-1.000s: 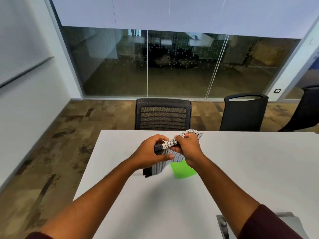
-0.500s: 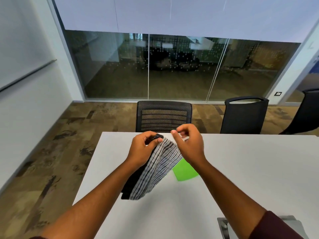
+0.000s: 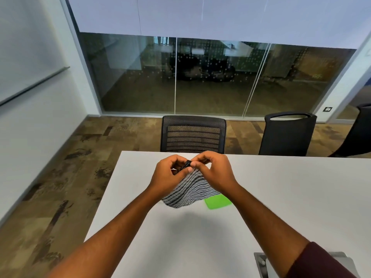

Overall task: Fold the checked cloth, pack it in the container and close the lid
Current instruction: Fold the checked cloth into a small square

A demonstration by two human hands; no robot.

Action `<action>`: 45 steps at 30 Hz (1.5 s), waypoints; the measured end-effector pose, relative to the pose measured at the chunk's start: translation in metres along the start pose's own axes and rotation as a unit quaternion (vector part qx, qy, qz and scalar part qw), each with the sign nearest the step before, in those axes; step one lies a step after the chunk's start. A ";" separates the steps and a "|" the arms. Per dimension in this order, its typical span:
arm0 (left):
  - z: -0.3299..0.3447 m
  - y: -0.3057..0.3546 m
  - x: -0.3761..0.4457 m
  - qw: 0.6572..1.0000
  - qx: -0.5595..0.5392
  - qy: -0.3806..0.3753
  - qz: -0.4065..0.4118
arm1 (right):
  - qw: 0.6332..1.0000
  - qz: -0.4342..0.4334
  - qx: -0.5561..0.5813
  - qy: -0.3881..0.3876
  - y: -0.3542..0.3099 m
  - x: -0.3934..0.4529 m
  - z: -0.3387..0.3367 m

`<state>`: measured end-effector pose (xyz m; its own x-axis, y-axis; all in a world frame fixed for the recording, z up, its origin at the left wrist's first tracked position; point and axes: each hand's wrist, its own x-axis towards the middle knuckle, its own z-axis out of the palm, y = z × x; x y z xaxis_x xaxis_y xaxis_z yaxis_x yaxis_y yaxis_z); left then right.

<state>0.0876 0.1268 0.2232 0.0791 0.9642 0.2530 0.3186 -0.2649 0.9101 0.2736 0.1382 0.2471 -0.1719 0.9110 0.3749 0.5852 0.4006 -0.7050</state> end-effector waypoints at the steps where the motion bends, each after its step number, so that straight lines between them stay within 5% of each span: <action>1: -0.001 0.000 0.000 1.000 -0.013 0.004 -0.003 | 1.000 -0.001 -0.003 0.008 0.001 0.001 0.000; 18: -0.010 0.008 0.006 0.988 -0.151 -0.006 -0.015 | 0.993 0.010 0.116 0.011 0.006 -0.009 0.006; 30: 0.003 0.006 0.003 0.991 -0.128 0.041 -0.021 | 0.999 -0.008 0.019 -0.046 0.004 -0.010 0.014; 45: -0.021 -0.053 -0.032 0.985 0.135 -0.103 0.002 | 0.996 0.040 0.027 0.081 0.026 0.004 -0.014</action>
<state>0.0483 0.1102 0.1742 0.2620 0.9520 0.1582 0.5561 -0.2829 0.7815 0.2989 0.1510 0.2390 0.0062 0.9143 0.4050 0.5477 0.3358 -0.7664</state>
